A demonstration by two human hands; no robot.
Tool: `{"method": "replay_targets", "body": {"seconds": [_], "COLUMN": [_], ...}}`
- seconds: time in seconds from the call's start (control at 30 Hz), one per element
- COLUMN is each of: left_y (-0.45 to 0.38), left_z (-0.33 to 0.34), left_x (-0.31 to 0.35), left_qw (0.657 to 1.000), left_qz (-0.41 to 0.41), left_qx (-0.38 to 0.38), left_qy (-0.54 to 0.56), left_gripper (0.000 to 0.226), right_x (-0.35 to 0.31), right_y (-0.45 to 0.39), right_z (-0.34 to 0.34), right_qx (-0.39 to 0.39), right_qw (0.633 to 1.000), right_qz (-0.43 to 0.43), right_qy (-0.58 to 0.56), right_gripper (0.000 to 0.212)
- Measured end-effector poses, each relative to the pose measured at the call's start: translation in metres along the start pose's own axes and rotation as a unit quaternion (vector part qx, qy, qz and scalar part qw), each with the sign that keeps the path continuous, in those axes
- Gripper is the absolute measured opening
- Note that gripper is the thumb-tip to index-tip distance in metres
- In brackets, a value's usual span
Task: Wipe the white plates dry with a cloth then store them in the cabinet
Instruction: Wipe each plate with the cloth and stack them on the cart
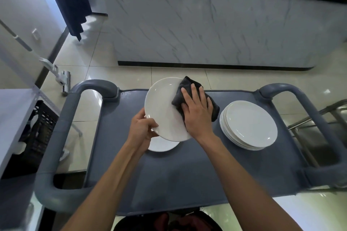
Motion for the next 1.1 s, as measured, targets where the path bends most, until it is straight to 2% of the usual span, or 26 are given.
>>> {"method": "replay_targets", "body": {"seconds": [0.27,0.6,0.8,0.97,1.1], "left_y": [-0.003,-0.005,-0.005,-0.005,-0.003], "left_z": [0.004,0.0,-0.002,-0.005,-0.005], "left_x": [0.001,0.0,0.003,0.008,0.009], "left_qw": [1.0,0.999,0.999,0.999,0.999], "left_qz": [0.0,-0.009,0.0,0.008,0.01], "left_qx": [0.014,0.032,0.041,0.049,0.04], "left_qy": [0.013,-0.011,-0.017,0.001,-0.011], "left_gripper": [0.053,0.048,0.047,0.041,0.041], "right_x": [-0.008,-0.04,-0.054,-0.047,-0.025], "right_y": [0.038,0.066,0.071,0.084,0.085], "right_z": [0.014,0.031,0.032,0.032,0.031], "right_qx": [-0.037,-0.072,-0.075,-0.061,-0.053], "right_qw": [0.999,0.995,0.993,0.994,0.996], "right_qz": [-0.001,0.011,-0.004,-0.065,-0.039], "right_qy": [0.001,-0.068,-0.091,-0.065,-0.066], "right_gripper": [0.059,0.063,0.061,0.052,0.054]}}
Point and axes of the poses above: each hand's wrist, its own y-axis away from the middle knuckle, its own z-axis out of the palm, x = y × z, the point moved 6 cm from there along -y, towards the middle knuckle, and after that the axes turned 6 degrees about -y, right-handed, at the moved point
